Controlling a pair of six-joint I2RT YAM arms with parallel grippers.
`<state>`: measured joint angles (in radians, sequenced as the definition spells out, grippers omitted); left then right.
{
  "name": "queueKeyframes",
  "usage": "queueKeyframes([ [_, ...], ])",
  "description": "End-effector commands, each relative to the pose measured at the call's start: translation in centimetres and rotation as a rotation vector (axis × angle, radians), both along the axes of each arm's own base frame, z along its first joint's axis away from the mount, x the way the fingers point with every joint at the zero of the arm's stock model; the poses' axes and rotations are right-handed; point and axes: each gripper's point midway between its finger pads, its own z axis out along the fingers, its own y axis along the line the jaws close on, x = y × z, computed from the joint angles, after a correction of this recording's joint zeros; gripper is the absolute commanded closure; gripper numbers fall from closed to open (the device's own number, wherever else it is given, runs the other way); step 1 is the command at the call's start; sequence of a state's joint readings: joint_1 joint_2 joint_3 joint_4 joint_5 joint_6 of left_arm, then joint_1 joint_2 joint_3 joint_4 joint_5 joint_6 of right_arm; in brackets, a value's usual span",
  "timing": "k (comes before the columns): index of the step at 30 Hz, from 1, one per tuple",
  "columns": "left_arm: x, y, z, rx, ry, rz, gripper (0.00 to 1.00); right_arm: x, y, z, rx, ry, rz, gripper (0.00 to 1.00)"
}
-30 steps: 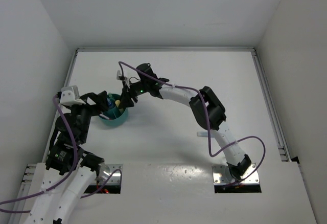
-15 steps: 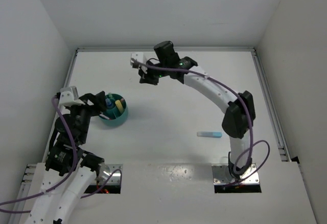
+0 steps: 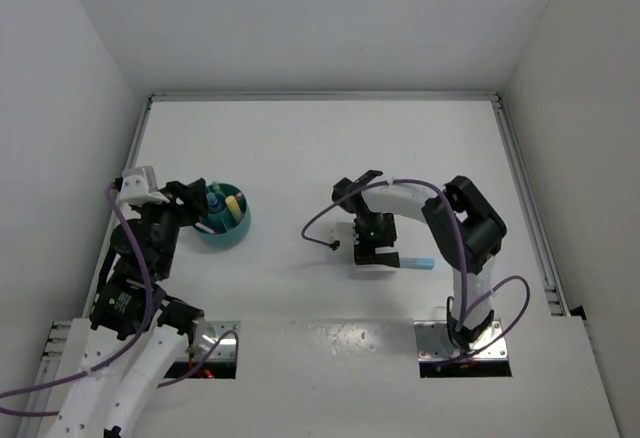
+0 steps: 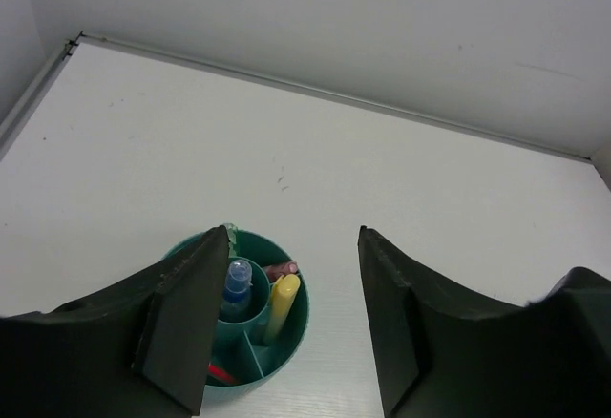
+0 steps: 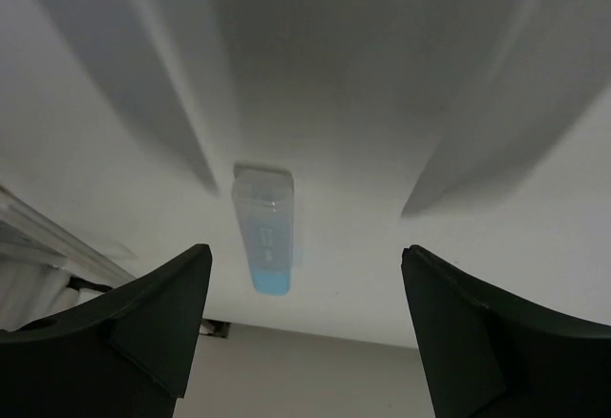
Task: Sort the stationery into containers
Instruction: Pick up the stationery from the center of the board.
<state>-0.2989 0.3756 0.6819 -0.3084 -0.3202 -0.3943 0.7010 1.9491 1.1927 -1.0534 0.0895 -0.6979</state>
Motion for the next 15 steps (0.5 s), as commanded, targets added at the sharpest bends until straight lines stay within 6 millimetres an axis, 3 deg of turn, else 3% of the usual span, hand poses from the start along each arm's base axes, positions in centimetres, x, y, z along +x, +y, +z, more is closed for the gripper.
queueKeyframes([
  [1,0.2,0.3,0.5,-0.001,-0.018,0.012,0.38,2.5,0.0,2.5,0.018,-0.174,0.016,0.19],
  [9,0.2,0.3,0.5,-0.001,-0.018,0.012,0.36,1.3,-1.7,0.5,-0.021,-0.154,0.012,0.19],
  [15,0.2,0.3,0.5,-0.001,-0.018,0.012,0.36,0.8,-1.0,-0.1,-0.002,-0.136,-0.057,0.19],
])
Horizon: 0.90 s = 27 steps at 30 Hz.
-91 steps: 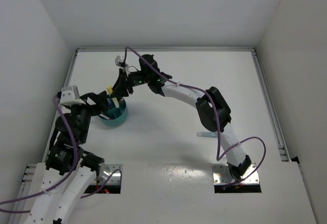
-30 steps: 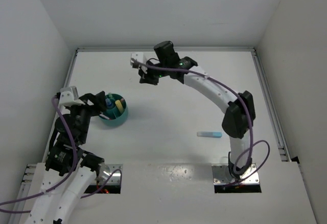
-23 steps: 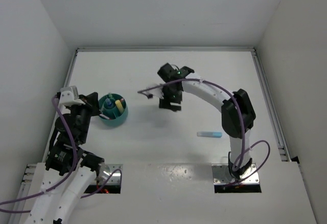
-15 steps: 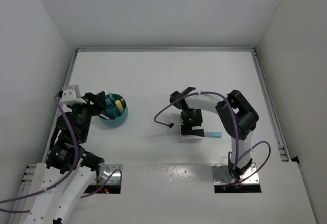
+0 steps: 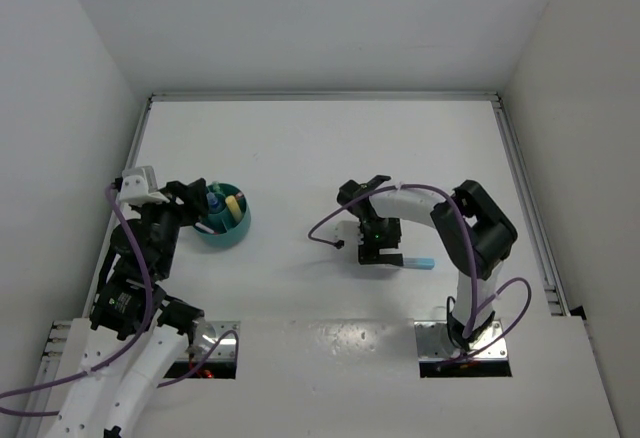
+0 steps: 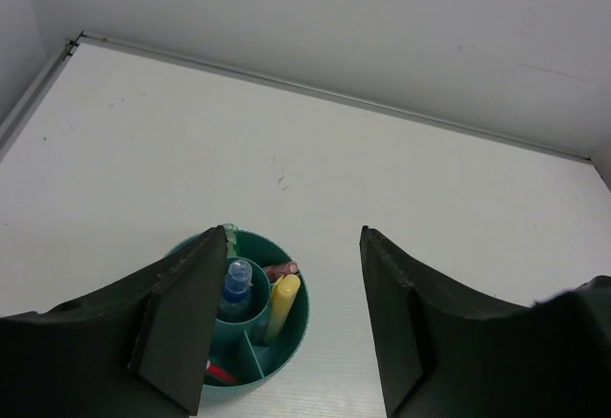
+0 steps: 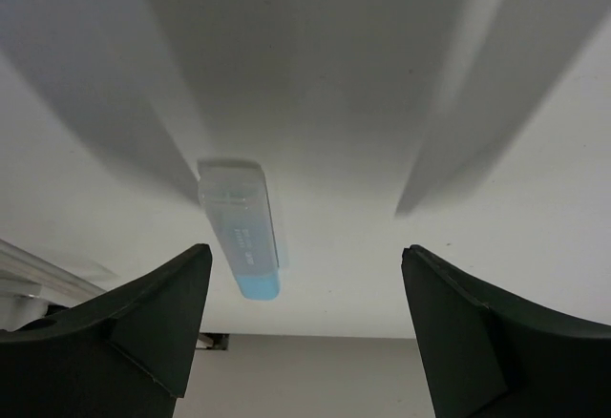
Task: Sort the stationery into containers
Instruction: Pick up the stationery from the center of the board.
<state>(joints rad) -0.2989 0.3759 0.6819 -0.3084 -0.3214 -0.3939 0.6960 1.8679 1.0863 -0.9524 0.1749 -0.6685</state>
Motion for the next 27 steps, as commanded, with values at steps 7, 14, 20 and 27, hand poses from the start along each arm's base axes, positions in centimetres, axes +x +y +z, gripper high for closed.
queueKeyframes([
  [7,0.2,0.2,0.5,-0.001,-0.018,0.011,0.36,-0.6,0.1,-2.1,-0.021,-0.026,-0.086,0.19],
  [14,0.2,0.2,0.5,-0.001,-0.018,0.011,0.36,-1.6,-0.2,-3.3,-0.041,-0.030,-0.149,0.30],
  [20,0.2,0.2,0.5,-0.001,-0.018,0.011,0.36,-3.0,0.6,-4.0,-0.035,0.067,-0.201,0.87],
  [27,0.2,0.4,0.5,-0.001,-0.018,0.020,0.36,4.9,14.7,4.1,0.433,0.028,-0.182,1.00],
])
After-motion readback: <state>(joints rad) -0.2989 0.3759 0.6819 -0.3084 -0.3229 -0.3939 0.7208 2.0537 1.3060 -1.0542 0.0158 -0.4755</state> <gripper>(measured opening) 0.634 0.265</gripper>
